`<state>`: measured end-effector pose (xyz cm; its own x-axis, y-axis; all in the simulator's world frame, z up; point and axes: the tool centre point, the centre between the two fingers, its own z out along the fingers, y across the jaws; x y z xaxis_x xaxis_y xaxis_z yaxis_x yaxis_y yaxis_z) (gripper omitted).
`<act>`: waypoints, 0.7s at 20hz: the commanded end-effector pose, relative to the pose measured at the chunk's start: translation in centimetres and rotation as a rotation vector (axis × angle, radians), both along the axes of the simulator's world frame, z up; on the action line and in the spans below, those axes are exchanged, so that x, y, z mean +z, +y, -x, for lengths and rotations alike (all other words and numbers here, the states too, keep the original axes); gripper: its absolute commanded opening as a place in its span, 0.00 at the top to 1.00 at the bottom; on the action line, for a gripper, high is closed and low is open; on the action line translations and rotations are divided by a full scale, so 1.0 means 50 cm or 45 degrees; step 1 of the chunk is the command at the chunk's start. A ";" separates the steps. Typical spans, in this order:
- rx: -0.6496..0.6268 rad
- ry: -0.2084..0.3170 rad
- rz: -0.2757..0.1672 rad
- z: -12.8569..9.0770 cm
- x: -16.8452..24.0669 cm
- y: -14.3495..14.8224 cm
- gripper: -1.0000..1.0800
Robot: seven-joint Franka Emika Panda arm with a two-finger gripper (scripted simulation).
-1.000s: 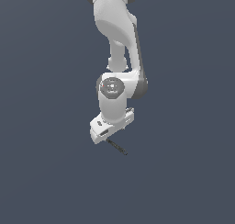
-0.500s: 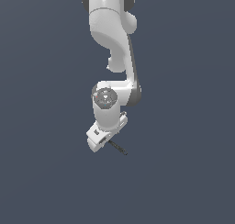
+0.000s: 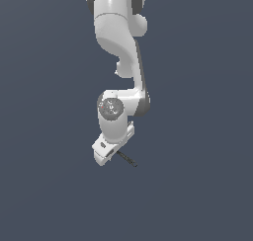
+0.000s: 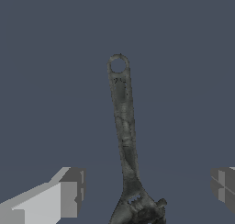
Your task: Pick up the object and move it to a goal position.
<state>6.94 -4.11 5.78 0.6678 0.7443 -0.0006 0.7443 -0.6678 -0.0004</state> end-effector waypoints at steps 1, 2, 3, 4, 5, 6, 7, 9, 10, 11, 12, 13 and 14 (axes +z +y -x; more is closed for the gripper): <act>0.000 0.000 0.000 0.000 -0.003 0.000 0.04; 0.000 0.000 0.000 0.000 -0.006 0.000 0.04; 0.001 0.000 0.000 0.000 -0.011 0.000 0.04; 0.001 0.000 0.000 0.000 -0.018 0.000 0.04; 0.002 0.000 0.000 0.000 -0.026 0.000 0.04; 0.002 0.000 0.000 0.001 -0.036 0.000 0.04; 0.003 0.000 0.000 0.001 -0.046 0.000 0.04; 0.005 -0.001 0.000 0.002 -0.069 0.001 0.04; 0.005 -0.001 0.000 0.002 -0.078 0.000 0.04; 0.006 -0.001 0.000 0.002 -0.086 0.001 0.04; 0.006 -0.001 0.000 0.002 -0.092 0.000 0.04; 0.006 -0.001 0.000 0.002 -0.097 0.000 0.04; 0.006 -0.001 0.000 0.001 -0.100 0.000 0.04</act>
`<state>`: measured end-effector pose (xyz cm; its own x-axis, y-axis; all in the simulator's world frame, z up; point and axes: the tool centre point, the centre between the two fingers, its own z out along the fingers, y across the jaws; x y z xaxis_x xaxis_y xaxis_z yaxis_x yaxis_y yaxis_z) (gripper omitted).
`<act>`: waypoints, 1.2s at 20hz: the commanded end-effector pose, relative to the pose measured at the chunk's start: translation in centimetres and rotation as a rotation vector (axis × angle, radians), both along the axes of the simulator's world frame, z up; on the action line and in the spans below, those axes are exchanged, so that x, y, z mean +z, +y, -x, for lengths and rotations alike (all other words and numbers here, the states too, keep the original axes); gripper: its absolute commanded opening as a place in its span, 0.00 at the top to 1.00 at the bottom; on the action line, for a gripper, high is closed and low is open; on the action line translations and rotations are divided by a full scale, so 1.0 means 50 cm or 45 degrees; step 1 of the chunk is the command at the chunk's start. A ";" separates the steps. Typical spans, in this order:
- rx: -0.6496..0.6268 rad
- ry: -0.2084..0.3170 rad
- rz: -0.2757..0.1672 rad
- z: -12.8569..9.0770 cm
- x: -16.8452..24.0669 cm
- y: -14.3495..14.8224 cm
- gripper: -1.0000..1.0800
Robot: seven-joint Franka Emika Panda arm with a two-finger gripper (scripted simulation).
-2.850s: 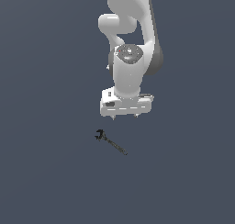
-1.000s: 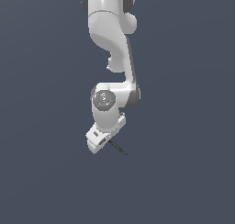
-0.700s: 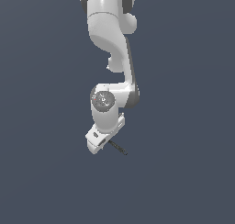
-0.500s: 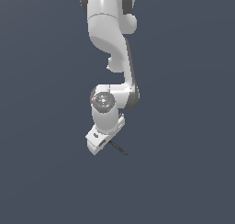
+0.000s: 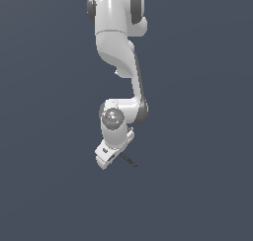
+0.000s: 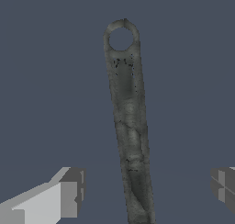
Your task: Pick up the object and move it to a goal position.
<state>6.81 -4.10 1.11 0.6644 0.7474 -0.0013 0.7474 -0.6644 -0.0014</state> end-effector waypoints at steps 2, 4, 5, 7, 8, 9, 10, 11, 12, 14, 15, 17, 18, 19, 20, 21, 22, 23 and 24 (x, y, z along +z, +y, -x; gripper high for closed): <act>0.000 -0.002 0.000 -0.003 -0.007 0.000 0.04; 0.000 -0.002 0.000 -0.003 -0.007 0.000 1.00; 0.000 -0.002 0.000 -0.003 -0.007 0.000 1.00; 0.000 -0.002 0.000 -0.003 -0.007 0.000 1.00; 0.000 -0.002 0.000 -0.003 -0.007 0.000 1.00; 0.000 -0.002 0.000 -0.003 -0.007 0.000 1.00; 0.000 -0.002 0.000 -0.003 -0.007 0.000 1.00; 0.000 -0.002 0.000 -0.003 -0.007 0.000 1.00; 0.000 -0.002 0.000 -0.003 -0.007 0.000 1.00; 0.003 -0.003 -0.001 -0.004 -0.003 0.004 1.00; 0.003 -0.003 -0.001 -0.004 -0.003 0.004 1.00; 0.003 -0.003 -0.001 -0.003 0.001 0.004 1.00; 0.003 -0.003 -0.001 -0.002 0.005 0.004 1.00; 0.003 -0.003 -0.001 -0.002 0.009 0.004 1.00; 0.003 -0.003 -0.001 0.000 0.015 0.004 1.00; 0.003 -0.003 -0.001 0.001 0.022 0.005 1.00; 0.003 -0.003 -0.001 0.003 0.029 0.005 1.00; 0.003 -0.003 0.000 0.004 0.038 0.005 1.00; 0.003 -0.003 0.000 0.006 0.048 0.006 1.00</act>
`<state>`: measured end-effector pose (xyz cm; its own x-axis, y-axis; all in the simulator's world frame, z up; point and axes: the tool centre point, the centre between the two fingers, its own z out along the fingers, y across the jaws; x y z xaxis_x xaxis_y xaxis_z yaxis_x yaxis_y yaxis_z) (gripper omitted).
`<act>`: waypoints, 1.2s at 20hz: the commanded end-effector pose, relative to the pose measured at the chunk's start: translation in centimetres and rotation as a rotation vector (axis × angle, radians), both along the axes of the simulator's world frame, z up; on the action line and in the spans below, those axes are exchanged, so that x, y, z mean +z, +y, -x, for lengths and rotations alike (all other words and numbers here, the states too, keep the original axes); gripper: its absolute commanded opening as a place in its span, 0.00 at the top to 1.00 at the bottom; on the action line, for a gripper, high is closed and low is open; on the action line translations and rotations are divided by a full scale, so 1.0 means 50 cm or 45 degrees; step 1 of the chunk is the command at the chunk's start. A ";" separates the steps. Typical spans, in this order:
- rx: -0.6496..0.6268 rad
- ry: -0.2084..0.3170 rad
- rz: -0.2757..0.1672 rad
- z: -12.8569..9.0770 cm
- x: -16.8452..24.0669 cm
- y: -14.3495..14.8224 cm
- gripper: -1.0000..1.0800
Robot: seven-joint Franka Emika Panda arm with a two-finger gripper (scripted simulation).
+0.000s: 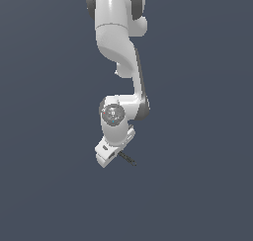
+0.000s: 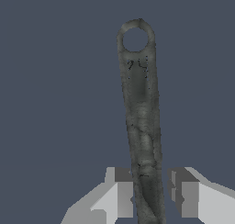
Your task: Pick up the object and move it to a goal position.
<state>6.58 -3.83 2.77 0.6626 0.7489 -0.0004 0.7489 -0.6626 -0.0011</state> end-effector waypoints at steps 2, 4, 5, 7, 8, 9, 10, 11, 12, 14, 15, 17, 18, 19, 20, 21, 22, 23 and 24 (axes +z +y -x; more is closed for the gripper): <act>0.000 -0.002 0.001 0.006 0.038 0.001 1.00; 0.000 -0.002 0.001 0.012 0.066 0.003 1.00; 0.000 -0.002 0.001 0.015 0.081 0.003 1.00; 0.000 -0.002 0.001 0.022 0.117 0.005 1.00; 0.000 -0.002 0.002 0.026 0.137 0.006 1.00; 0.000 -0.002 0.002 0.030 0.158 0.006 1.00; 0.000 -0.002 0.002 0.034 0.180 0.007 1.00; 0.000 -0.002 0.002 0.038 0.204 0.008 1.00; 0.000 -0.002 0.002 0.042 0.227 0.009 1.00; 0.000 -0.002 0.002 0.051 0.273 0.011 1.00; 0.000 -0.002 0.002 0.055 0.296 0.012 1.00; 0.000 -0.002 0.002 0.062 0.338 0.014 1.00; 0.000 -0.002 0.002 0.065 0.359 0.015 1.00; 0.000 -0.002 0.002 0.068 0.378 0.016 1.00; 0.000 -0.001 0.002 0.071 0.396 0.017 1.00; 0.000 -0.001 0.002 0.074 0.413 0.017 1.00; 0.000 -0.001 0.002 0.076 0.429 0.018 1.00; -0.001 -0.001 0.001 0.078 0.445 0.018 1.00; -0.001 -0.001 0.001 0.080 0.458 0.019 1.00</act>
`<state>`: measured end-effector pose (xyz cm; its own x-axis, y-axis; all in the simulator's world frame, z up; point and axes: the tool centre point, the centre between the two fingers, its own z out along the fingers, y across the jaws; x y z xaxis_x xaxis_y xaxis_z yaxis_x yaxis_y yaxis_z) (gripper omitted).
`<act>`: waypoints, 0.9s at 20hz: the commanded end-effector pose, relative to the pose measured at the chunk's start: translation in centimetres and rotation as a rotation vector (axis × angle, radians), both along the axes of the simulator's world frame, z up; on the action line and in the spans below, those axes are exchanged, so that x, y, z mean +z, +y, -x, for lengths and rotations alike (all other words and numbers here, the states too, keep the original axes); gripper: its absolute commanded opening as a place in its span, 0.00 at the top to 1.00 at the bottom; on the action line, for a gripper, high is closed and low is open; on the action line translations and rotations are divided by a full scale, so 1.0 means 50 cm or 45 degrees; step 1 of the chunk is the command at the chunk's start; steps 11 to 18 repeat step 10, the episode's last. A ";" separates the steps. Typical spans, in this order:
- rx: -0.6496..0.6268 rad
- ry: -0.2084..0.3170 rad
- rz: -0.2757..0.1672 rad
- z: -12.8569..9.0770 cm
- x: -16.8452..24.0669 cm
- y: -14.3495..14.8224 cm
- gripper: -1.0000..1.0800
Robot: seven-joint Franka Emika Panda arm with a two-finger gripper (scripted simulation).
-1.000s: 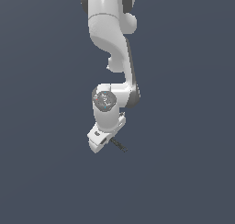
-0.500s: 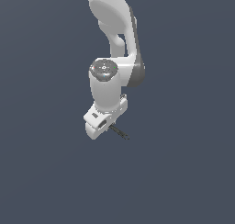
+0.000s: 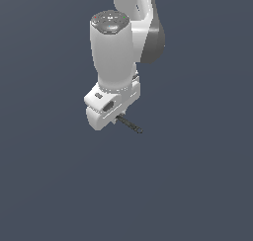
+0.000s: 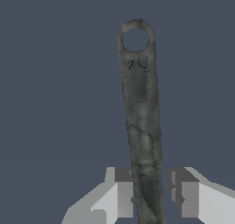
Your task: Pick up the object and move it to a goal position.
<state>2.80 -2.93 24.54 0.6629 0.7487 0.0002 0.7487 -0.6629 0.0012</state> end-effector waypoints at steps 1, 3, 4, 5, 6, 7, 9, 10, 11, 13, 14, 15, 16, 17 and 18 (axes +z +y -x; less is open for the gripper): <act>0.000 0.002 -0.001 0.006 0.036 0.002 1.00; 0.000 0.002 -0.001 0.008 0.057 0.003 1.00; -0.001 0.001 -0.001 0.009 0.065 0.002 1.00; -0.001 0.001 -0.001 0.010 0.072 0.002 1.00; -0.001 0.001 -0.001 0.010 0.078 0.003 1.00; -0.001 0.001 -0.001 0.011 0.082 0.003 1.00; -0.002 0.001 -0.001 0.011 0.087 0.002 1.00; -0.002 0.001 -0.001 0.011 0.088 0.002 1.00; -0.002 0.001 -0.001 0.011 0.088 0.002 1.00; -0.002 0.001 -0.001 0.011 0.088 0.002 1.00; -0.002 0.001 -0.001 0.011 0.088 0.002 1.00; -0.002 0.001 -0.001 0.011 0.088 0.002 1.00; -0.002 0.001 -0.001 0.011 0.088 0.002 1.00; -0.002 0.001 -0.001 0.011 0.088 0.002 1.00; -0.002 0.001 -0.001 0.011 0.088 0.002 1.00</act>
